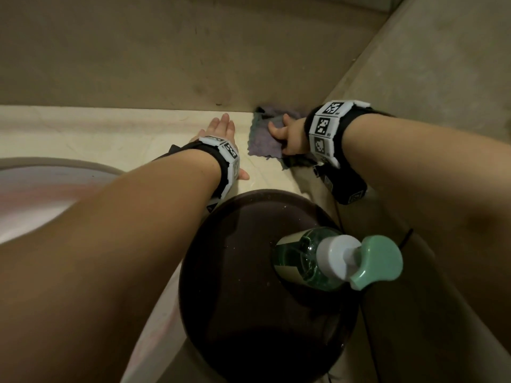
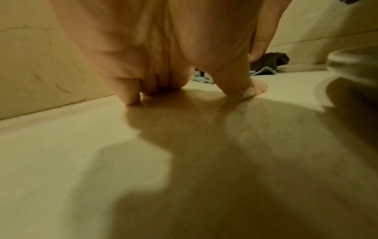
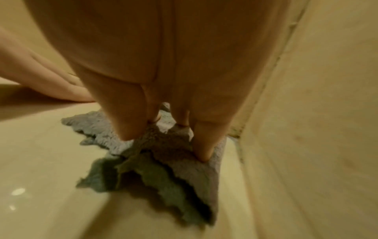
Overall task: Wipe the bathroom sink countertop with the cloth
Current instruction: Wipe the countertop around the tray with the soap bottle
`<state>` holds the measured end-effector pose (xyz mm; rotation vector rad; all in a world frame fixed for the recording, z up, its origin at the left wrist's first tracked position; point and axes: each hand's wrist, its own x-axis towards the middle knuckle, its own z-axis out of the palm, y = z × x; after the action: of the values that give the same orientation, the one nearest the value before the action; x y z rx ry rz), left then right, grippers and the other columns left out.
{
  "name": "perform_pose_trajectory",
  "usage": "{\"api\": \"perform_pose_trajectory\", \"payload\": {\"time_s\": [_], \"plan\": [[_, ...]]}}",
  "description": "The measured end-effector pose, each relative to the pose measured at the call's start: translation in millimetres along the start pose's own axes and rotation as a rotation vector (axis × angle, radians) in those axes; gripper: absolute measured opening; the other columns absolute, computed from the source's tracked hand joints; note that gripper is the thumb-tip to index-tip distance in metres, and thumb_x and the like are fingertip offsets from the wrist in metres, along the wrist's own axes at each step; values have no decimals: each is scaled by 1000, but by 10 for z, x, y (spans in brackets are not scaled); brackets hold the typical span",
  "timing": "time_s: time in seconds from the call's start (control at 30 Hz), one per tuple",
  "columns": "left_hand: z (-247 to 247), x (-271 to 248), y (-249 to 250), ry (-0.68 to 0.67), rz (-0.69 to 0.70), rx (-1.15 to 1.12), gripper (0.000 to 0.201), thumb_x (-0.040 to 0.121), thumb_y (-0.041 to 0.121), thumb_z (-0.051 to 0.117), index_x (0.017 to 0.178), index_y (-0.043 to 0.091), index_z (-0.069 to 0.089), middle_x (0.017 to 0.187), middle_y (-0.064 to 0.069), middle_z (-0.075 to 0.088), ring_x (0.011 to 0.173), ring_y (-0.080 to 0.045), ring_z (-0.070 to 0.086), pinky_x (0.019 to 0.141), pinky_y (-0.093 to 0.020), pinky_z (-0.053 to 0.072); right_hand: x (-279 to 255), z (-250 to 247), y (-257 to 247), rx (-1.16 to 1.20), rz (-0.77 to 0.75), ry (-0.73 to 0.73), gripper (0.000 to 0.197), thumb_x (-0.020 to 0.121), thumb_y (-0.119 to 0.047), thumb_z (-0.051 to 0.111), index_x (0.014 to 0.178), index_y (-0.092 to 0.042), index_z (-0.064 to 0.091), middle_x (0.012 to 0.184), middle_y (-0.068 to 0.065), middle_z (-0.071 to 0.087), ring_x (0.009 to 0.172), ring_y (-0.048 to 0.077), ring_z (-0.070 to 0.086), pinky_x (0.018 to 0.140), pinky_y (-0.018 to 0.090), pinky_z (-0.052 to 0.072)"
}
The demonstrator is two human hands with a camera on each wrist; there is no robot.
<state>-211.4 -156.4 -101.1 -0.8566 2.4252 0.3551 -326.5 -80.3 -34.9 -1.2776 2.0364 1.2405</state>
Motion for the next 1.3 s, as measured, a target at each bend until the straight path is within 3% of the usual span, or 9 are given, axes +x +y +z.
{"api": "perform_pose_trajectory", "payload": {"time_s": [0.23,0.47,0.63,0.73,0.9,1.0,1.1,1.2,1.3], "plan": [[40,-114,-39,21,-34,2,123,73,73,54,150,3,-13,160,-12,-17,149,-27,-8,122,-36,4,73,-111,-256,-5,-152,110,69,100,-27,40,154,-23,-3,161,16,-11,148,37,11,119,40,12],[43,-97,-36,18,-50,-17,123,73,73,54,150,5,-14,160,-10,-18,149,-26,-10,121,-37,5,169,-34,-72,57,-134,84,73,99,-26,42,152,-31,-8,161,8,-14,150,32,6,121,45,14],[56,-81,-35,34,-49,-24,126,71,72,58,150,4,-12,160,-10,-16,149,-27,-8,121,-37,6,288,179,100,5,2,92,84,95,-32,50,152,-29,-11,162,8,-9,149,32,12,119,48,17],[56,-73,-31,38,-51,-17,127,70,72,59,150,4,-12,160,-10,-15,150,-27,-7,121,-37,6,286,263,169,76,84,99,73,99,-33,39,153,-23,-9,162,11,-7,149,34,8,121,48,10],[58,-83,-31,36,-45,-13,127,70,73,59,151,4,-12,160,-11,-15,149,-27,-7,121,-37,6,235,252,151,190,52,133,75,95,-21,51,153,-8,5,160,22,5,147,39,11,118,48,13],[56,-89,-35,46,-42,-17,127,70,73,58,150,4,-11,160,-11,-14,150,-27,-6,121,-37,6,289,262,63,82,96,116,86,94,-36,51,153,-19,-10,161,18,-4,149,36,7,119,52,13],[48,-151,-35,34,-43,14,123,73,75,50,150,1,-12,160,-13,-15,149,-28,-7,121,-37,5,282,163,-105,74,21,176,85,92,-43,47,152,-27,-11,161,16,-3,148,37,11,119,53,14],[27,-238,-10,-9,-49,133,115,80,78,31,149,-3,-13,159,-17,-14,148,-31,-12,121,-40,-3,238,-18,-346,48,-65,193,86,92,-43,48,151,-31,-12,162,12,-8,149,36,7,120,52,11],[32,-256,-36,-30,-82,139,115,79,79,28,148,-3,-14,159,-19,-14,148,-32,-15,122,-41,-5,252,-134,-505,41,-142,190,80,94,-44,43,152,-31,-10,161,10,-13,149,37,3,119,51,7]]}}
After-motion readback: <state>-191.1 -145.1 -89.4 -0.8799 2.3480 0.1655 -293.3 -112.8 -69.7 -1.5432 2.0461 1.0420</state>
